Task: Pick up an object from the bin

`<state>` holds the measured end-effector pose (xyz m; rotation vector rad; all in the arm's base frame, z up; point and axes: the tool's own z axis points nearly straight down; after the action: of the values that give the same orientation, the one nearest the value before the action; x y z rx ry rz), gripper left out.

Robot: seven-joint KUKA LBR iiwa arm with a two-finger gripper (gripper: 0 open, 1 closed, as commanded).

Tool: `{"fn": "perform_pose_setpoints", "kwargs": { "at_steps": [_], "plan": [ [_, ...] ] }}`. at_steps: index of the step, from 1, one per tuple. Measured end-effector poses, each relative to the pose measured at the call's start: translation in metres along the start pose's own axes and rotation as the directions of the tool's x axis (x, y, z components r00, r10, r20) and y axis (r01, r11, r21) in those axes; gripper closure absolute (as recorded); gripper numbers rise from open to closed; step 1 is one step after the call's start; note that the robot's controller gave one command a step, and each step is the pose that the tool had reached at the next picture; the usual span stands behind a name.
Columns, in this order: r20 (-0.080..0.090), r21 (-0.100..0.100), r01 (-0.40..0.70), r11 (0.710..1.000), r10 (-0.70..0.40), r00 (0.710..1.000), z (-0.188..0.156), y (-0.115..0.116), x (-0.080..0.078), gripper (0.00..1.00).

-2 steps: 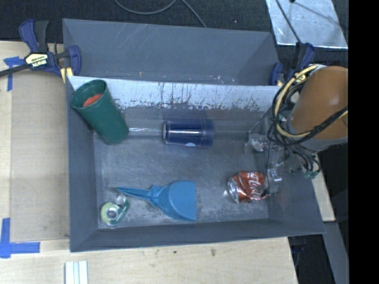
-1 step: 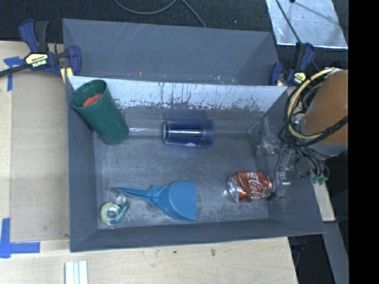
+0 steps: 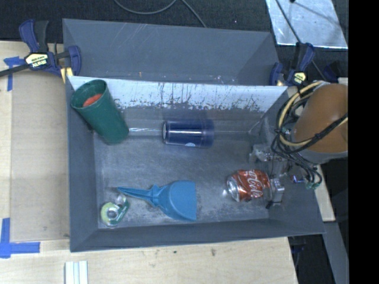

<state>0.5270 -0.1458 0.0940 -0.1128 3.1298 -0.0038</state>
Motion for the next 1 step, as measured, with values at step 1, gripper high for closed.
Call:
{"fn": "perform_pose_setpoints", "kwargs": {
  "at_steps": [1],
  "plan": [
    [0.0, -0.001, -0.022, 1.0, 0.022, 1.0, 0.0239, 0.0037, -0.0129, 1.0]
  ]
}}
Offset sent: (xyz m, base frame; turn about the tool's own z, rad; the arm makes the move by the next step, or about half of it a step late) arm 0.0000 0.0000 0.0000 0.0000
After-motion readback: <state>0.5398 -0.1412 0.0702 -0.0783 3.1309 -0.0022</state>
